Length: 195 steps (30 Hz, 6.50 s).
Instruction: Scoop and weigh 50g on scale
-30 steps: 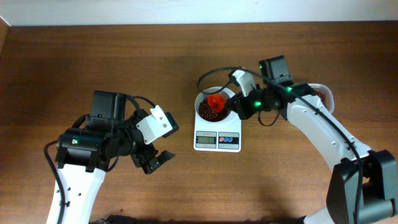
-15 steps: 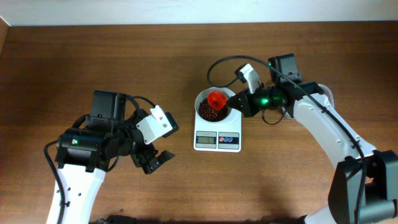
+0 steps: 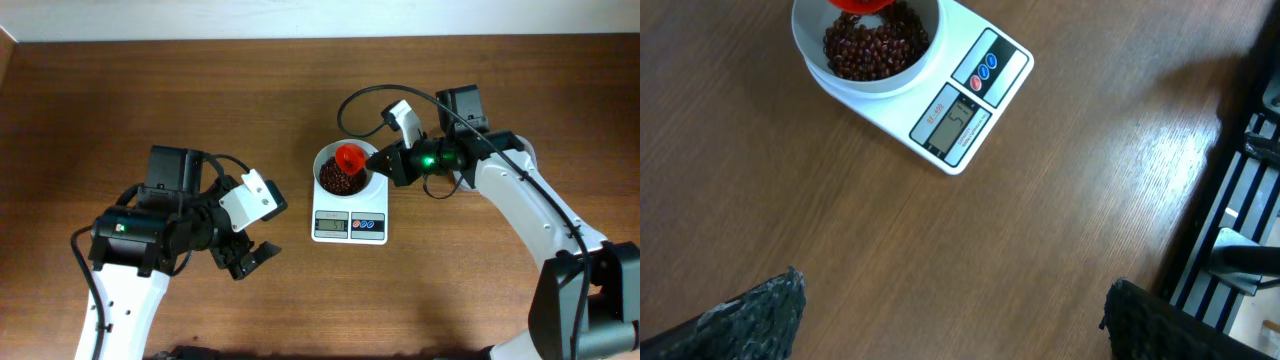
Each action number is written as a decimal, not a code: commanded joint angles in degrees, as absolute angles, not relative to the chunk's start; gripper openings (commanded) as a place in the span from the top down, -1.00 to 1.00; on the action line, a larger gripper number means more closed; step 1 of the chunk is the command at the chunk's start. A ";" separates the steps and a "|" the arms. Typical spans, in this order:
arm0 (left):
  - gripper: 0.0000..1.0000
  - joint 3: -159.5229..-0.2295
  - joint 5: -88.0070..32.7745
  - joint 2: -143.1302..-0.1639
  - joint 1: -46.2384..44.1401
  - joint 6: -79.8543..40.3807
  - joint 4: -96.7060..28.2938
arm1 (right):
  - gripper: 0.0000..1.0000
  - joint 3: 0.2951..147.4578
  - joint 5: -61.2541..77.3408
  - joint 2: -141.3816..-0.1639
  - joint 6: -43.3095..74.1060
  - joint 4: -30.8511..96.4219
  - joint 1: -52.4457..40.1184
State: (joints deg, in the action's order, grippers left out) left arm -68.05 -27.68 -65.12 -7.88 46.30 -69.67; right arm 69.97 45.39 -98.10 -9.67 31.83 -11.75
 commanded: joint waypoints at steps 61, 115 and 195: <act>-0.98 -69.14 -28.69 -64.64 -7.60 47.27 -69.76 | 0.92 71.11 24.36 -98.72 -8.21 32.36 -22.02; -0.98 -69.14 -28.71 -64.64 -7.60 47.29 -69.76 | 0.92 71.37 28.21 -88.40 -5.52 32.67 -14.02; -0.98 -69.14 -28.71 -64.64 -7.60 47.29 -69.76 | 0.92 71.37 23.97 -87.85 -5.45 30.65 -19.11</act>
State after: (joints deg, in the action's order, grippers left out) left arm -68.05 -27.68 -65.12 -7.88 46.30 -69.67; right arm 70.50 23.00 -88.23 -5.91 30.98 -19.49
